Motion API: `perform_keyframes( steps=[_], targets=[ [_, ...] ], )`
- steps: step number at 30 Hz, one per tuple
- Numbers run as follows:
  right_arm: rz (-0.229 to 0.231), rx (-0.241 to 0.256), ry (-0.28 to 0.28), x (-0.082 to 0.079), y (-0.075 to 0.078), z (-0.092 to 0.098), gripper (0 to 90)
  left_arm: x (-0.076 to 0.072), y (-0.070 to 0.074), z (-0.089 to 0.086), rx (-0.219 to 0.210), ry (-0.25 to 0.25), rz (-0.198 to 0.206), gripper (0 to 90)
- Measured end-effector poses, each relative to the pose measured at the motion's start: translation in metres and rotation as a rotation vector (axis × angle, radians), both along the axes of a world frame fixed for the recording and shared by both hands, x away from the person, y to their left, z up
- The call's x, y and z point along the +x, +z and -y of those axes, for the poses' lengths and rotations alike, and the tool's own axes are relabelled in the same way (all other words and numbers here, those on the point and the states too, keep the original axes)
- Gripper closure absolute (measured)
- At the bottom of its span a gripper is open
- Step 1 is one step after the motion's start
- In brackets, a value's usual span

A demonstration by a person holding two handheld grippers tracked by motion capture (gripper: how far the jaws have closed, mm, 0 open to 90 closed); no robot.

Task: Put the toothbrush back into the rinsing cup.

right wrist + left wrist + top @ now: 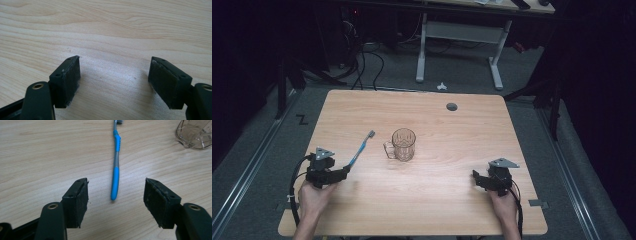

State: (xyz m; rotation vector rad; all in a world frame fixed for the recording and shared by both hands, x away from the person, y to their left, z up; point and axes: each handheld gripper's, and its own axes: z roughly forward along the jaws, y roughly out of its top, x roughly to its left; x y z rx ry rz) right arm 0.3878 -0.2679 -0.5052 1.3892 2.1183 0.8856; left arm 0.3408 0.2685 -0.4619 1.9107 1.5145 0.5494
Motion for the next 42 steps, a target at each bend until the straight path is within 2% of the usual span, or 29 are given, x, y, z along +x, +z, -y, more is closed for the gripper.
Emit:
perform_keyframes(
  steps=[7, 11, 14, 22, 31, 36, 39, 40, 42],
  targets=[
    [0.0, 0.0, 0.0, 0.0, 0.0, 0.0, 25.9, 0.011, 0.002, 0.002, 0.003, -0.019, -0.008, 39.0],
    [0.0, 0.0, 0.0, 0.0, 0.0, 0.0, 25.9, 0.017, -0.001, 0.003, 0.018, -0.033, -0.039, 39.0],
    [0.001, 0.0, 0.0, 0.0, 0.0, 0.0, 25.9, 0.023, -0.001, 0.003, 0.011, -0.039, -0.056, 38.2],
    [0.0, 0.0, -0.002, 0.0, 0.0, 0.0, 25.9, 0.036, 0.005, 0.01, 0.019, -0.057, -0.054, 39.8],
    [0.0, -0.001, -0.001, 0.0, 0.0, 0.0, 26.0, 0.053, 0.007, 0.02, 0.075, -0.066, -0.07, 38.4],
    [0.0, -0.001, -0.001, 0.0, 0.0, 0.0, 26.0, 0.063, 0.008, 0.025, 0.091, -0.076, -0.083, 36.8],
    [0.0, -0.001, -0.001, 0.0, 0.0, 0.0, 26.0, 0.066, 0.01, 0.027, 0.094, -0.079, -0.072, 37.4],
    [0.0, -0.001, -0.001, 0.0, 0.0, 0.0, 26.0, 0.07, 0.01, 0.029, 0.118, -0.084, -0.082, 37.2],
    [0.0, -0.001, -0.001, 0.0, 0.0, 0.0, 25.9, 0.072, 0.01, 0.03, 0.121, -0.086, -0.083, 37.4]
  ],
)
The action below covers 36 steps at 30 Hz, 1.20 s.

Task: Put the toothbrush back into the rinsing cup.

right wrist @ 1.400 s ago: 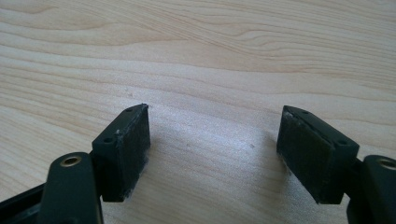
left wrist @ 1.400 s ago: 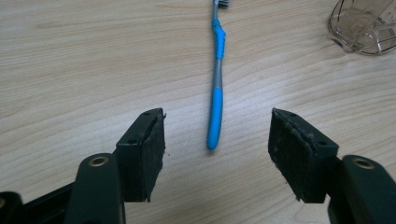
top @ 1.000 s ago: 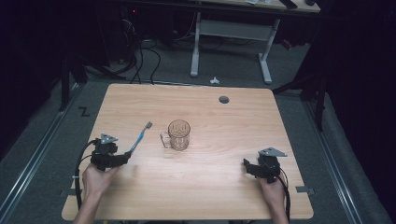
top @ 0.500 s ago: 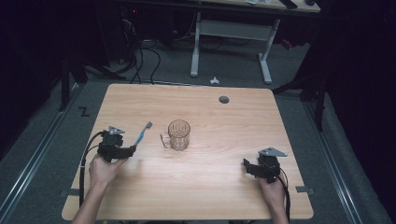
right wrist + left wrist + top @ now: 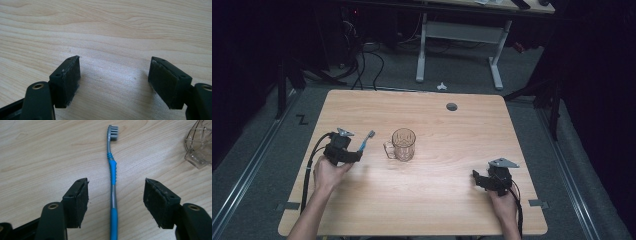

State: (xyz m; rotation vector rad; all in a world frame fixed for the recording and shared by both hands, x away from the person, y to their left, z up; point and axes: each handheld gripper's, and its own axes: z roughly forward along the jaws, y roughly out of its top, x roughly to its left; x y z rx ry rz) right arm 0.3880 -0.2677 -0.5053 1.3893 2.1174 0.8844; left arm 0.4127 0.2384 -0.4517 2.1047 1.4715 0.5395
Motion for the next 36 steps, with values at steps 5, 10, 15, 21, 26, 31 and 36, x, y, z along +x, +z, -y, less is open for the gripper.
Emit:
perform_keyframes(
  steps=[5, 10, 15, 21, 26, 31, 36],
  targets=[
    [0.0, 0.0, 0.0, 0.0, 0.0, 0.0, 25.9, 0.008, 0.0, 0.001, -0.015, -0.007, -0.003, 39.0],
    [0.001, -0.001, 0.001, 0.0, 0.0, 0.0, 26.0, 0.014, -0.006, -0.001, -0.024, 0.021, -0.016, 44.2],
    [0.001, -0.001, 0.001, 0.0, 0.0, 0.0, 25.9, 0.021, -0.007, -0.002, -0.021, 0.029, -0.033, 45.5],
    [0.001, -0.001, 0.0, 0.0, 0.0, 0.0, 26.0, 0.033, 0.001, 0.003, -0.003, 0.017, -0.05, 46.9],
    [0.0, 0.0, 0.0, 0.0, 0.0, 0.0, 25.9, 0.045, -0.004, 0.009, 0.01, 0.012, -0.096, 49.3],
    [0.001, -0.001, 0.001, 0.0, 0.0, 0.0, 25.9, 0.056, -0.007, 0.015, 0.02, 0.006, -0.13, 51.9],
    [0.0, 0.0, 0.0, 0.0, 0.0, 0.0, 26.0, 0.067, -0.011, 0.019, 0.06, 0.005, -0.16, 54.5]
  ],
)
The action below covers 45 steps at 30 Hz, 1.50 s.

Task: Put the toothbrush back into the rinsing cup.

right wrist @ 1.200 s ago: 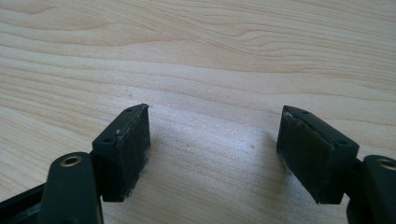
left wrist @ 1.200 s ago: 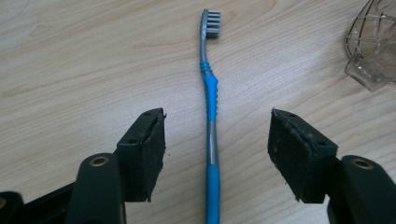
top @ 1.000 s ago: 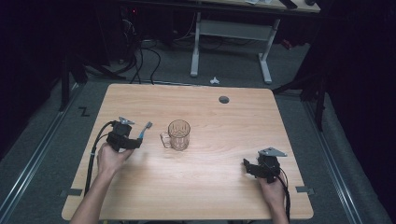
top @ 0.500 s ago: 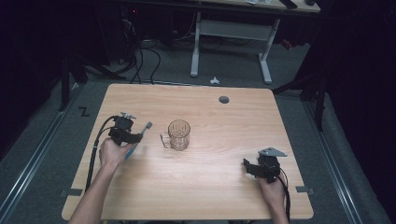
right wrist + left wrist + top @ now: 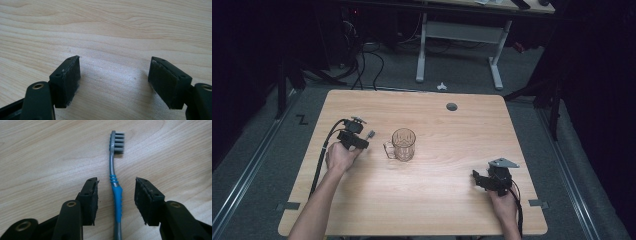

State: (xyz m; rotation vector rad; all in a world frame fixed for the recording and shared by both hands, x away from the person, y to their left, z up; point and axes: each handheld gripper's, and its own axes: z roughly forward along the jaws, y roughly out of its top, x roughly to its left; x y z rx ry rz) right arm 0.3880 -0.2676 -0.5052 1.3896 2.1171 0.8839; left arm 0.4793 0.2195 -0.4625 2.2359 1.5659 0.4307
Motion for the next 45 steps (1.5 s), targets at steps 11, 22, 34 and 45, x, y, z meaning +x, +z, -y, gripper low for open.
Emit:
perform_keyframes(
  steps=[11, 22, 34, 45],
  targets=[
    [0.0, 0.0, 0.0, 0.0, 0.0, 0.0, 26.0, 0.008, -0.011, -0.003, -0.008, 0.006, -0.044, 66.2],
    [0.0, 0.0, 0.0, 0.0, 0.0, 0.0, 25.9, 0.009, -0.012, -0.002, -0.014, 0.001, -0.065, 76.3],
    [0.002, 0.001, 0.0, 0.0, 0.0, 0.0, 26.0, 0.007, -0.012, -0.001, -0.009, -0.008, -0.075, 79.2],
    [0.002, 0.001, -0.002, 0.001, 0.0, 0.0, 26.1, 0.007, -0.012, -0.002, -0.041, -0.016, -0.07, 79.9]
  ],
)
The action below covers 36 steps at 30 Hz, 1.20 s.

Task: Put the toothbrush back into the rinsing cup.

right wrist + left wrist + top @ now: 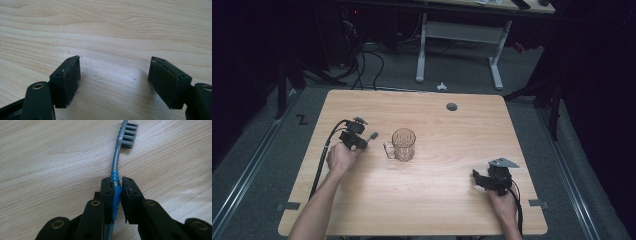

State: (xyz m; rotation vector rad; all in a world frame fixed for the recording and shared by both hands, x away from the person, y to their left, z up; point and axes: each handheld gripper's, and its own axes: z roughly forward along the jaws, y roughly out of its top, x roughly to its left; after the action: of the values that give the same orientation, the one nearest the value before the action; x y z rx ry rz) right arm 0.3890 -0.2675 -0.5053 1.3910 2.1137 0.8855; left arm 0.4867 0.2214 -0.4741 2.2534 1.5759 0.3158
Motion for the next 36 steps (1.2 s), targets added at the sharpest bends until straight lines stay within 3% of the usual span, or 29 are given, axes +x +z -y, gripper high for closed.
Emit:
perform_keyframes(
  steps=[12, 26, 36],
  targets=[
    [-0.001, 0.001, -0.007, 0.0, 0.0, 0.0, 26.1, -0.011, 0.017, 0.003, 0.008, -0.014, 0.042, 80.3],
    [-0.001, 0.0, -0.006, 0.0, 0.0, 0.0, 26.0, -0.025, 0.04, 0.004, -0.086, -0.04, 0.07, 80.2],
    [-0.001, 0.0, -0.004, 0.0, 0.0, 0.0, 25.8, -0.034, 0.05, 0.005, -0.108, -0.049, 0.078, 80.2]
  ],
)
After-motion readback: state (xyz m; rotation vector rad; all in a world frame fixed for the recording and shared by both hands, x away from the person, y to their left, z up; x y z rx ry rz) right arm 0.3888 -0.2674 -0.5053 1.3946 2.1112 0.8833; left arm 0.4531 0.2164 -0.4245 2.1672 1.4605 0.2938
